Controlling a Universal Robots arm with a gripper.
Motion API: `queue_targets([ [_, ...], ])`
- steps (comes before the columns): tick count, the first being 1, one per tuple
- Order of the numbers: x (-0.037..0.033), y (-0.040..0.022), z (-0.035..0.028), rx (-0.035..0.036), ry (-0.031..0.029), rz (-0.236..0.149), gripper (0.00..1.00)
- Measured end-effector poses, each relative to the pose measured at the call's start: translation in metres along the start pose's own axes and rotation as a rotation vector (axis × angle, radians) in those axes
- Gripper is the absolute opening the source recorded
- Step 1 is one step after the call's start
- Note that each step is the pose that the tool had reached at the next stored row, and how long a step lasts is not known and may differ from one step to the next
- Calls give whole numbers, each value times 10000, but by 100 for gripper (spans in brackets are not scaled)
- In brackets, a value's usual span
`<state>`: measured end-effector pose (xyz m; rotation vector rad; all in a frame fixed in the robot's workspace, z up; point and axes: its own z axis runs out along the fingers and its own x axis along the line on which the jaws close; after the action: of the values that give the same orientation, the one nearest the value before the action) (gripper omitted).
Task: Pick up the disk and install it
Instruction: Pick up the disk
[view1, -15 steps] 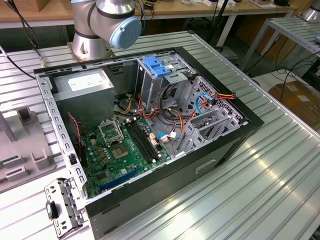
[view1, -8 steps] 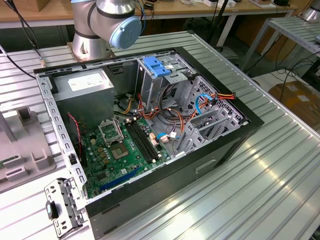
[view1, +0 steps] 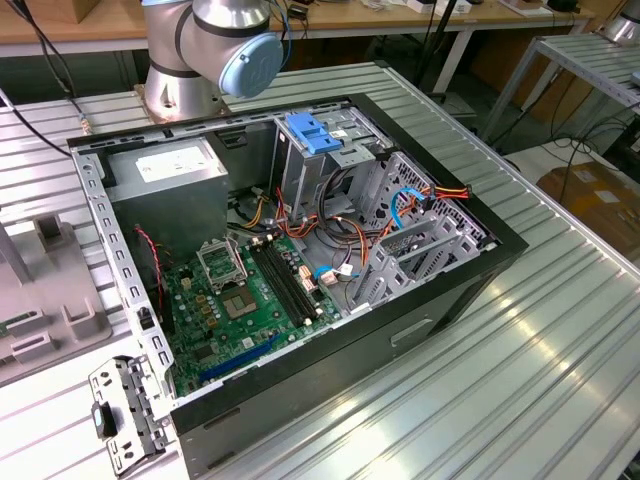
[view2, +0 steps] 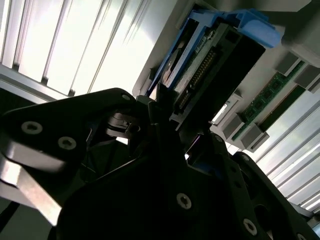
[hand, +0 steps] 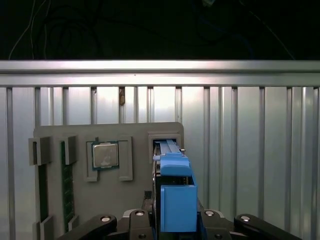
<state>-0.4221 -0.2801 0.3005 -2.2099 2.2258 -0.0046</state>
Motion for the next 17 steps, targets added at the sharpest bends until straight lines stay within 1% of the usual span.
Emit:
queue_targets([
  [6, 0, 0, -26, -1, 1, 0, 36],
  [17, 0, -1, -101, -1, 1, 0, 36],
])
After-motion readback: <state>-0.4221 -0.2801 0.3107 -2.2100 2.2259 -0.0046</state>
